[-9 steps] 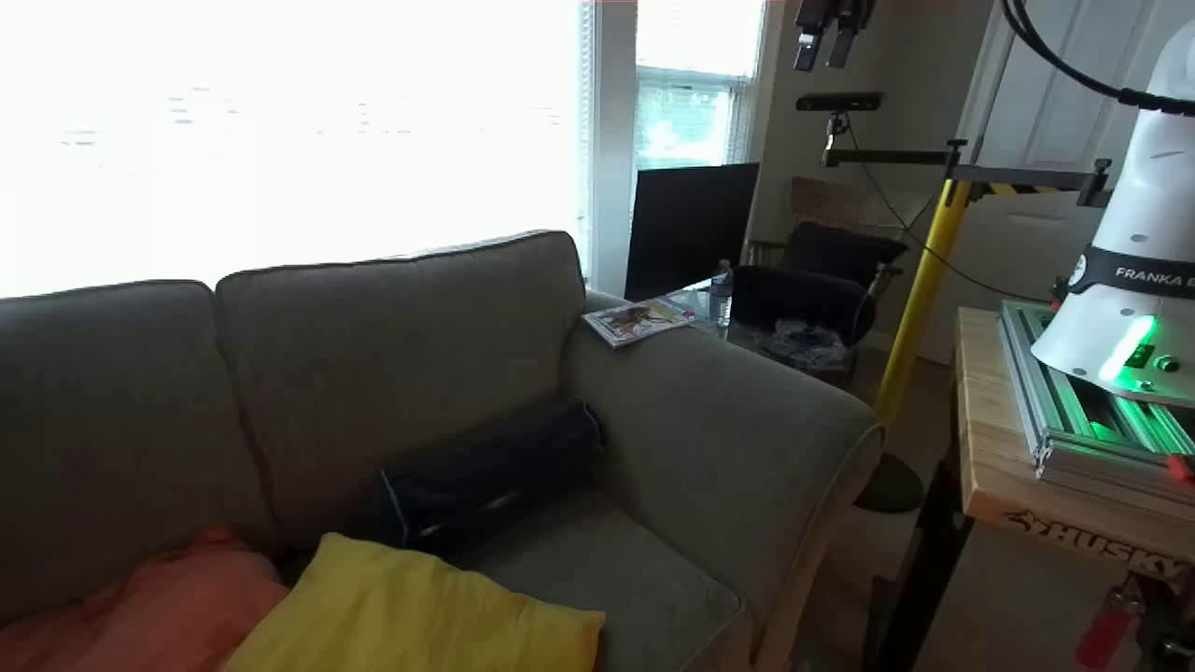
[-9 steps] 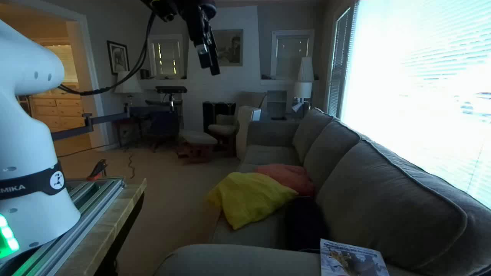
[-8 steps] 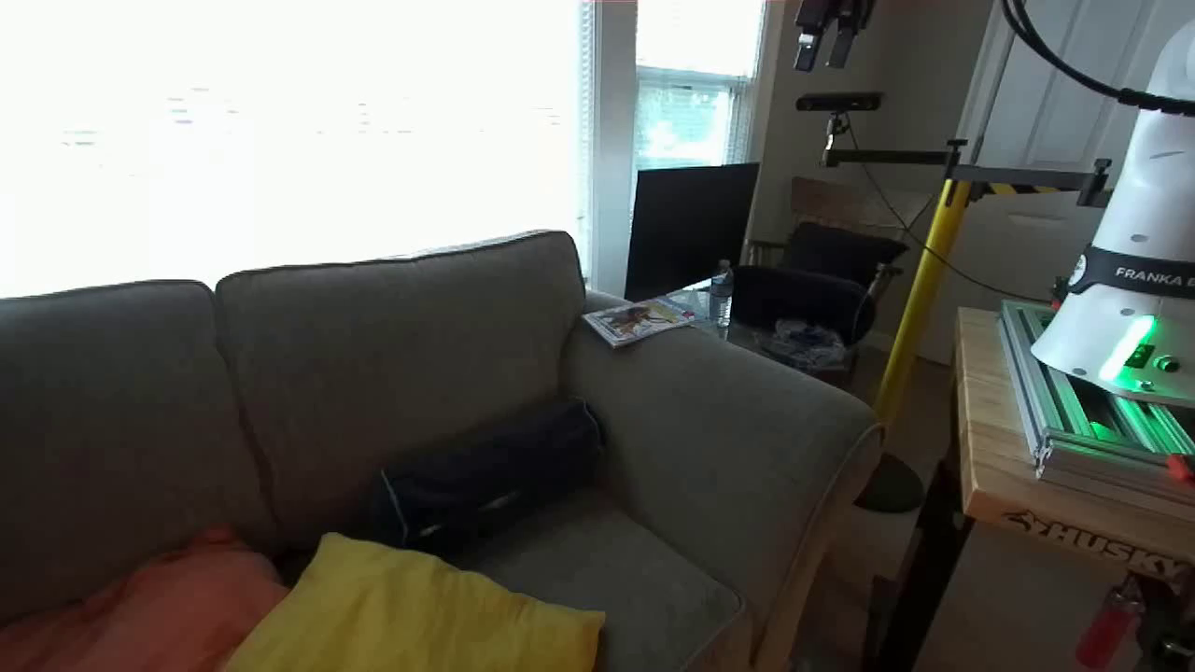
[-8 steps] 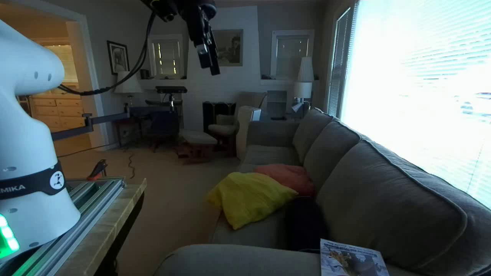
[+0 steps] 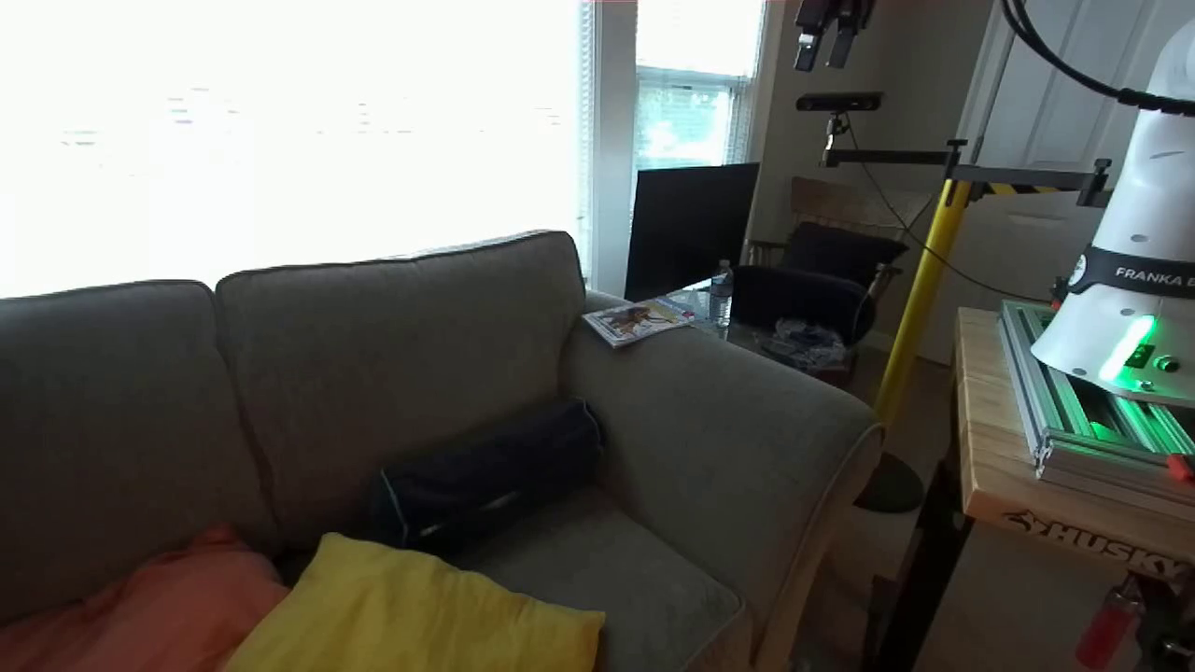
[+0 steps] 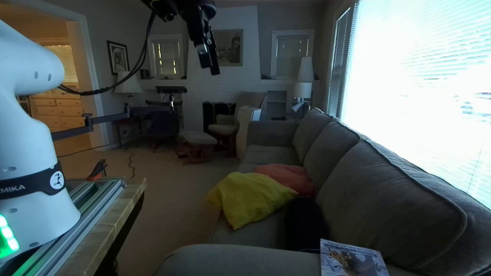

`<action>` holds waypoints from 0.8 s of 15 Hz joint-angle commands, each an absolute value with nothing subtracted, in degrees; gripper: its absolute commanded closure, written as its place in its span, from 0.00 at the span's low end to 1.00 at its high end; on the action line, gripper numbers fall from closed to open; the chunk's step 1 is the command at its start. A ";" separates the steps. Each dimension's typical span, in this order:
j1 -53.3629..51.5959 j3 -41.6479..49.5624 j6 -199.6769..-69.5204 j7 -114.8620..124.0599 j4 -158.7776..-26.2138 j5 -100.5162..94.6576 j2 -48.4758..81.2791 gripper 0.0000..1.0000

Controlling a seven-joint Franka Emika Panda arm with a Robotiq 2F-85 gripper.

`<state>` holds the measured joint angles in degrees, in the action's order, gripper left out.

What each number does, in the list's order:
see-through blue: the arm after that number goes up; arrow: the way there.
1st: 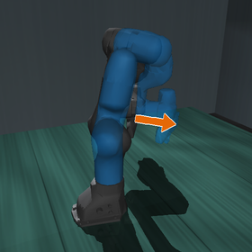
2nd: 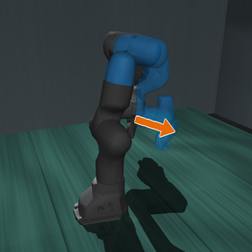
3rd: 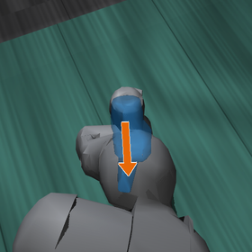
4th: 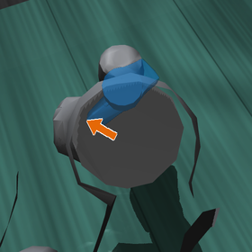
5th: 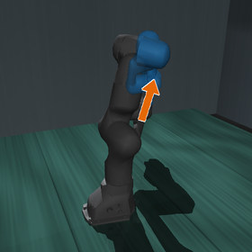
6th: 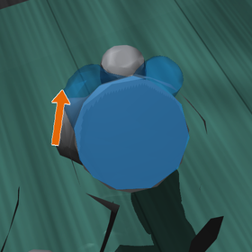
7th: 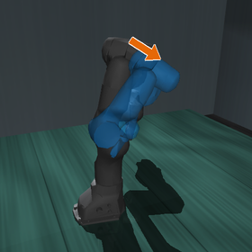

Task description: Place the magazine from the right armrest on the table.

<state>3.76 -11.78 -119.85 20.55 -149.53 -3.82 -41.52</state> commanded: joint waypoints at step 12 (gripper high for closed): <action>4.11 -5.30 -124.21 16.13 -149.01 -3.52 -36.74 0.00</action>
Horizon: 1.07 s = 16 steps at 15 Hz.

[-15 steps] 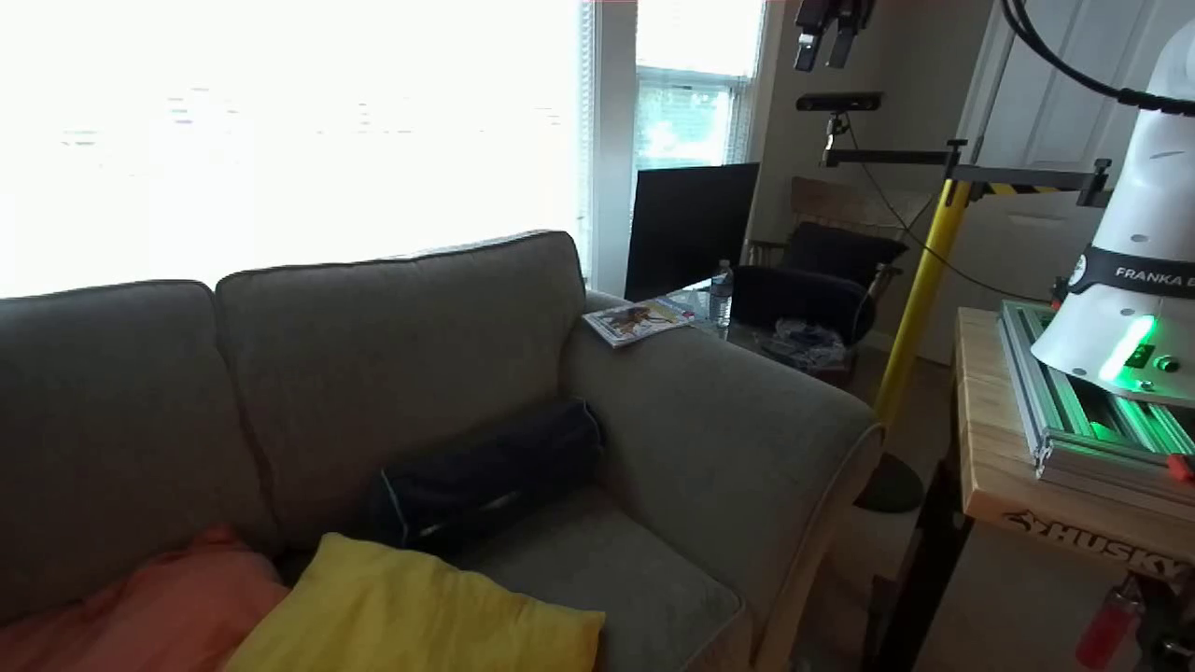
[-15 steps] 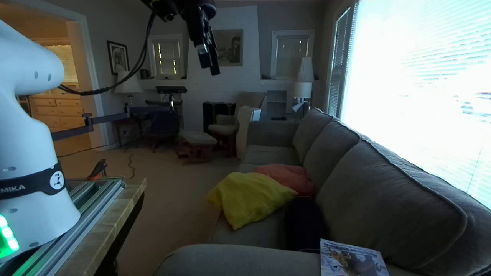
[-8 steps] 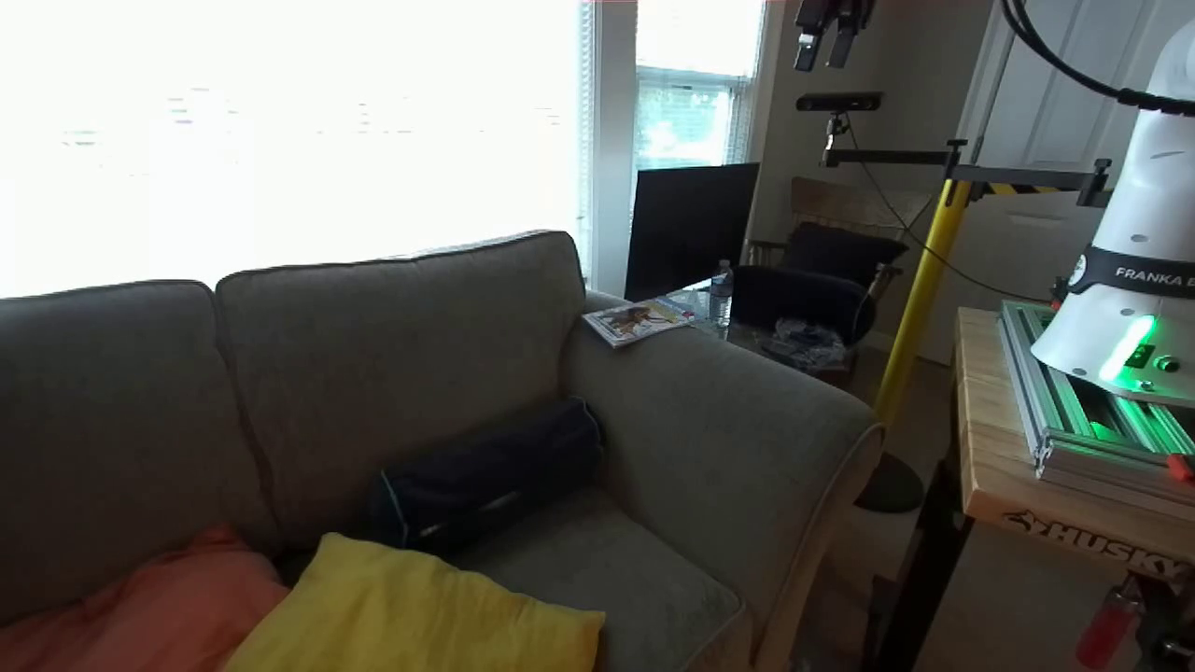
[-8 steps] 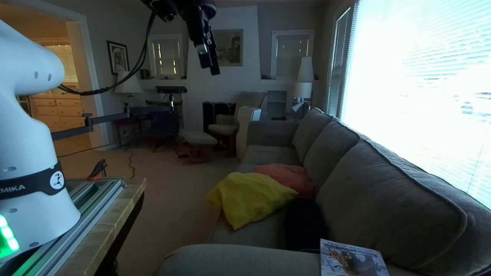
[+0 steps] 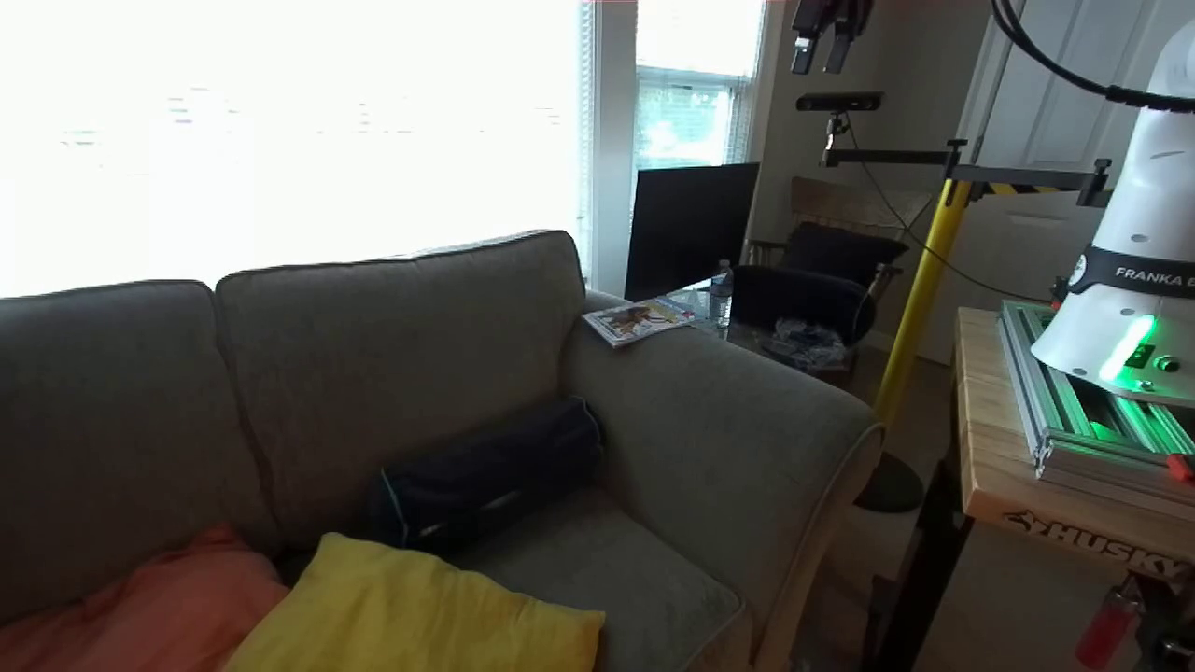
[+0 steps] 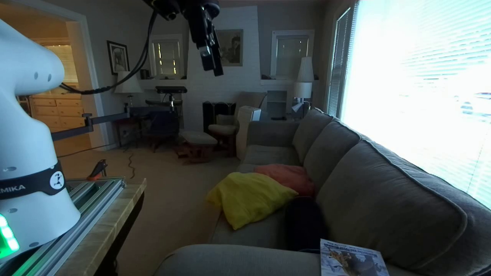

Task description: Place the magazine from the right armrest on the table.

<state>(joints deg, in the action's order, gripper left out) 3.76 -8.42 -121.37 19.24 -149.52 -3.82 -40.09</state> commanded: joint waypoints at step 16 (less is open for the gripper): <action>3.14 13.91 -135.91 -16.14 -136.80 18.06 0.73 0.00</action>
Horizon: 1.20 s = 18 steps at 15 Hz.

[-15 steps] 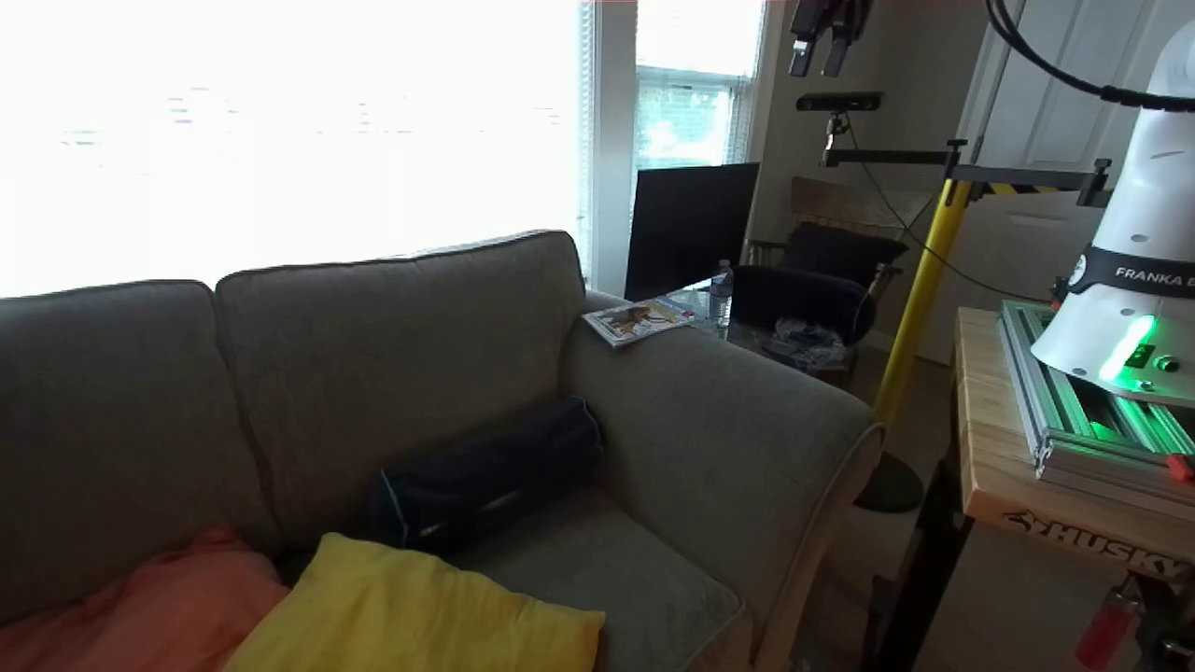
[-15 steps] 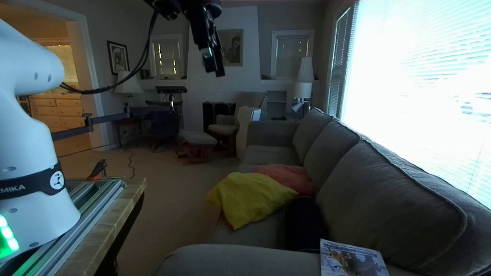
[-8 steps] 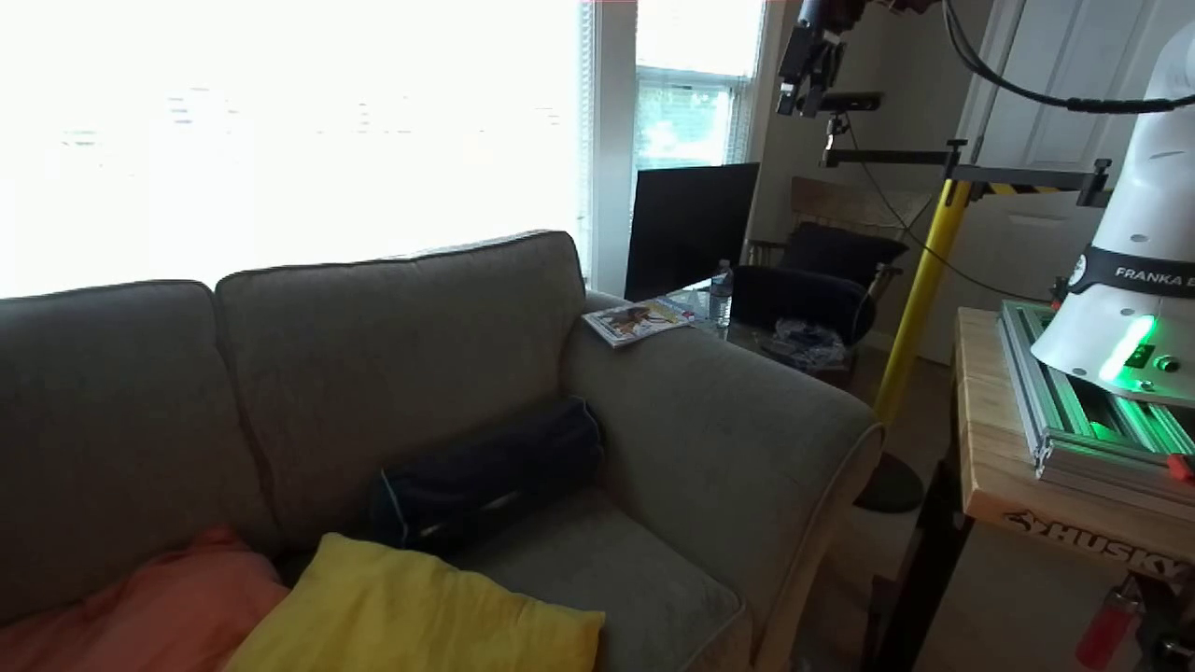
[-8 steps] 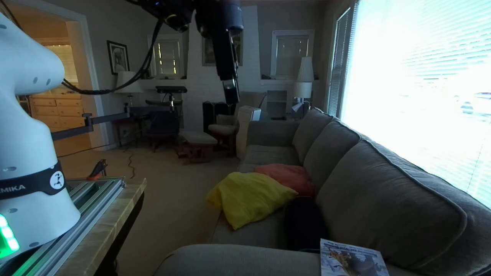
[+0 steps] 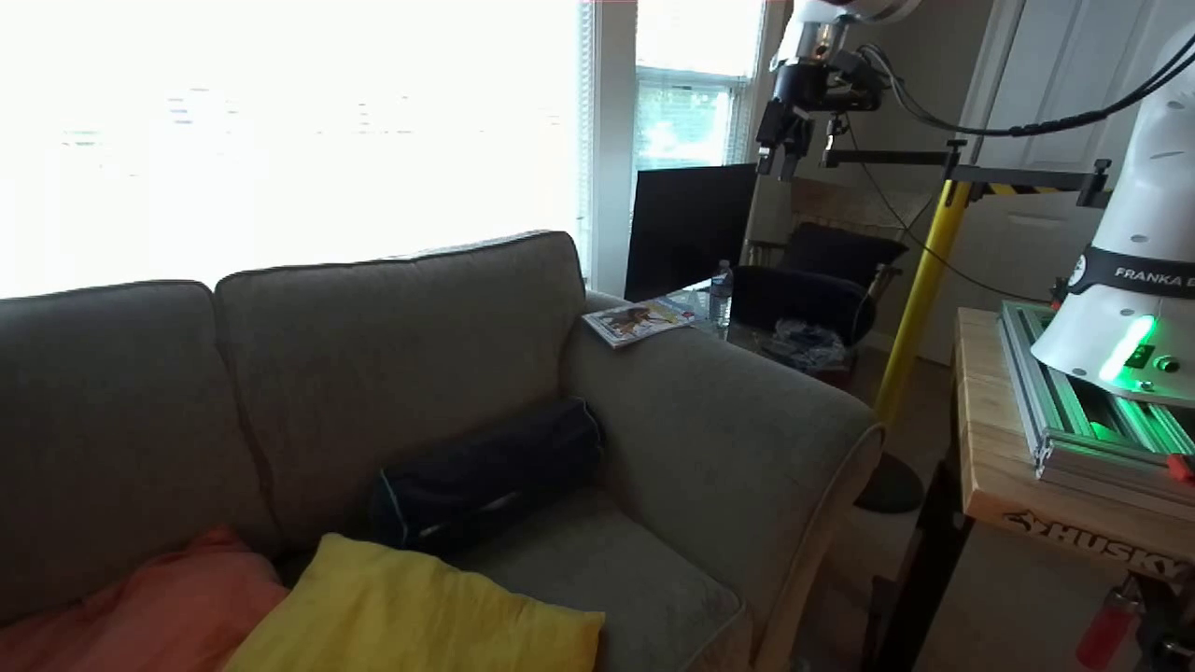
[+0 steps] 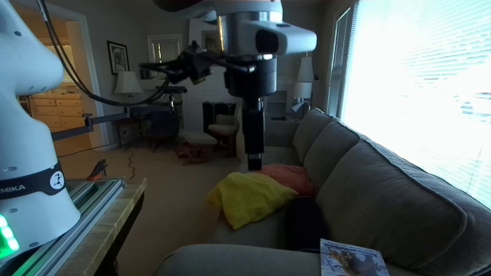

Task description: Place the magazine from the right armrest on the table.

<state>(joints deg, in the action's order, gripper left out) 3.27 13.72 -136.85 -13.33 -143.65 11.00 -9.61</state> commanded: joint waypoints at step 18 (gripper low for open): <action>8.82 6.65 -139.97 -15.71 -130.69 29.59 14.88 0.00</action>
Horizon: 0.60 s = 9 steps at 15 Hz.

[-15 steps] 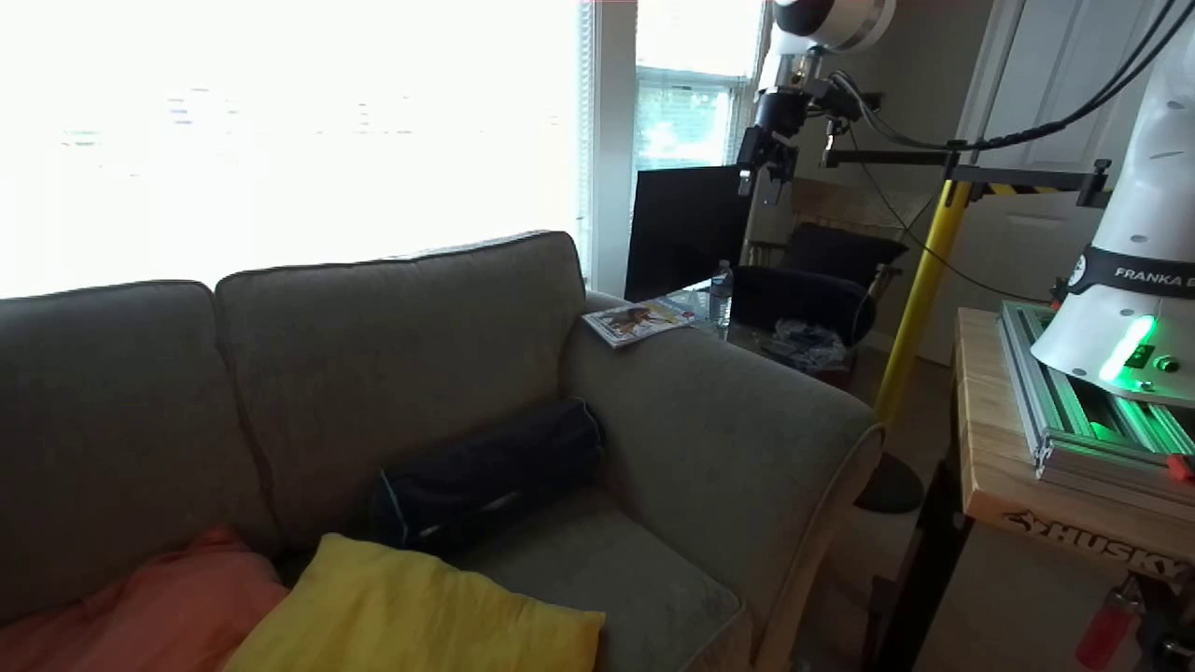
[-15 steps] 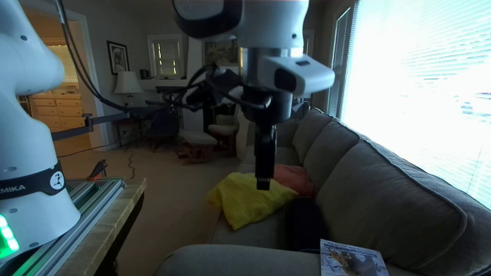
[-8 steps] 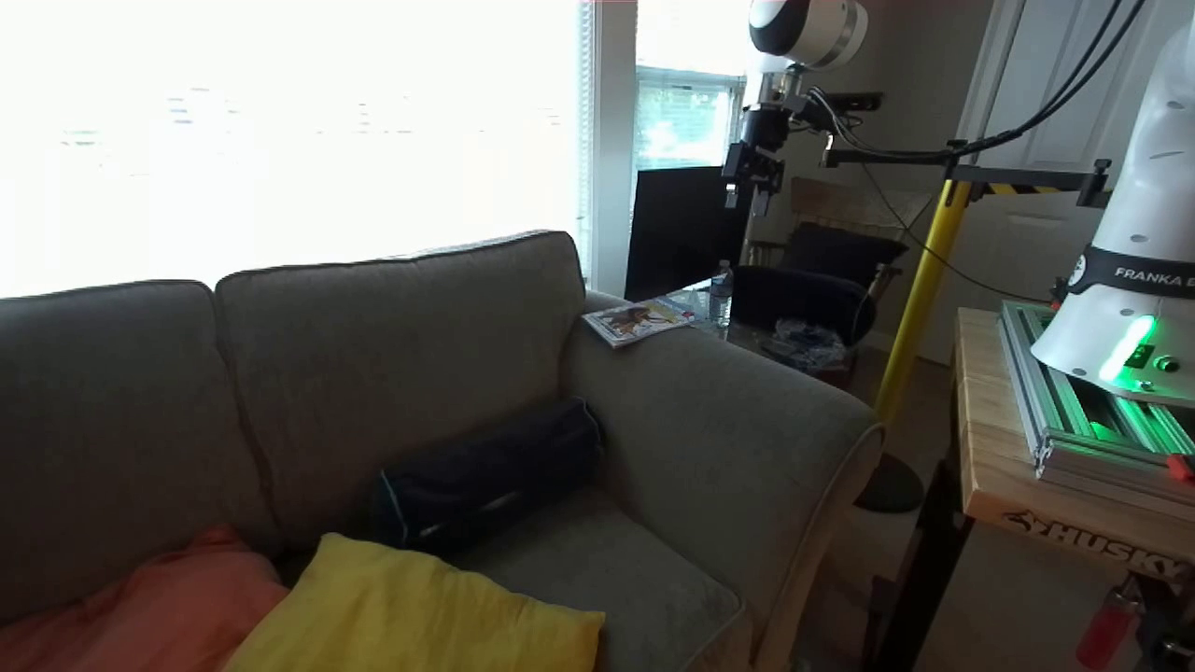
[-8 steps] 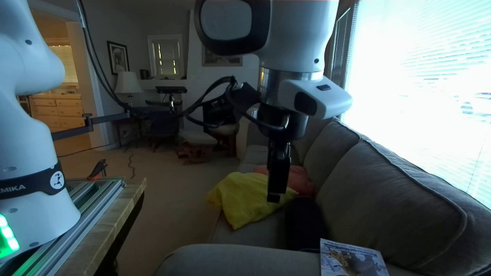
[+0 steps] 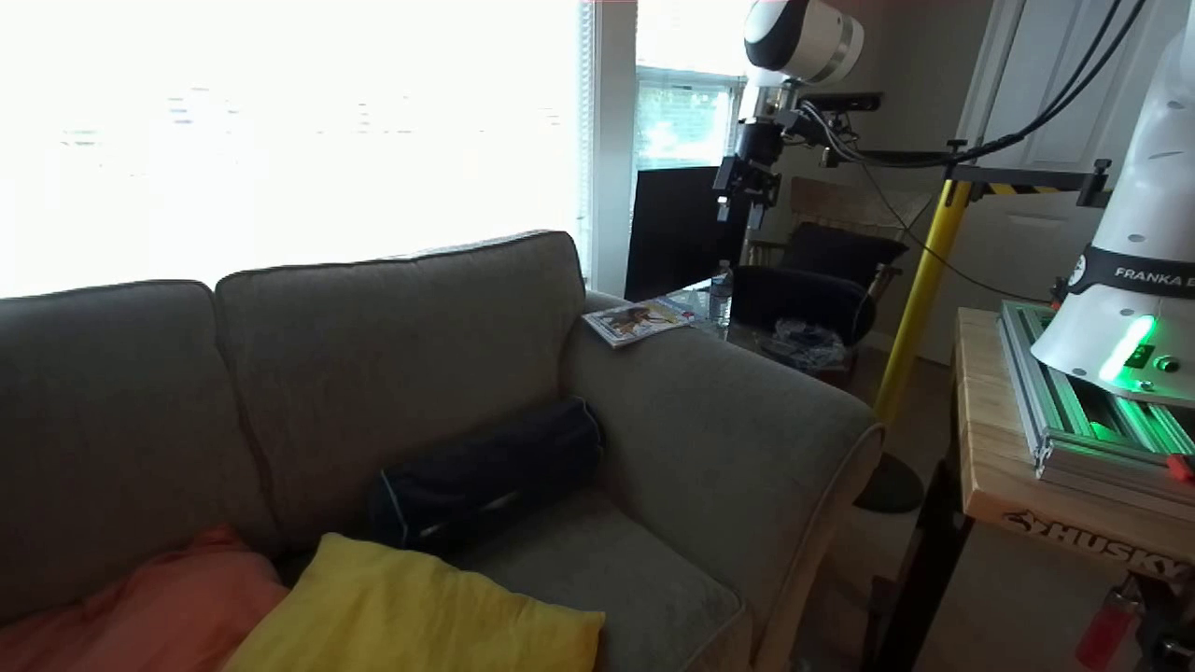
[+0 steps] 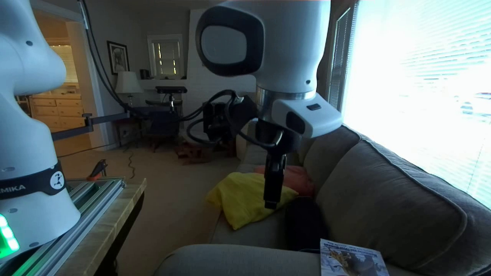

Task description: Place the magazine from the right armrest on the table.

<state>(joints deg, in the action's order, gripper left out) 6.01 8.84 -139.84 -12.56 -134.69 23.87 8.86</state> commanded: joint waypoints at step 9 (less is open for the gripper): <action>19.01 2.76 -135.55 -15.79 -108.16 29.37 38.60 0.00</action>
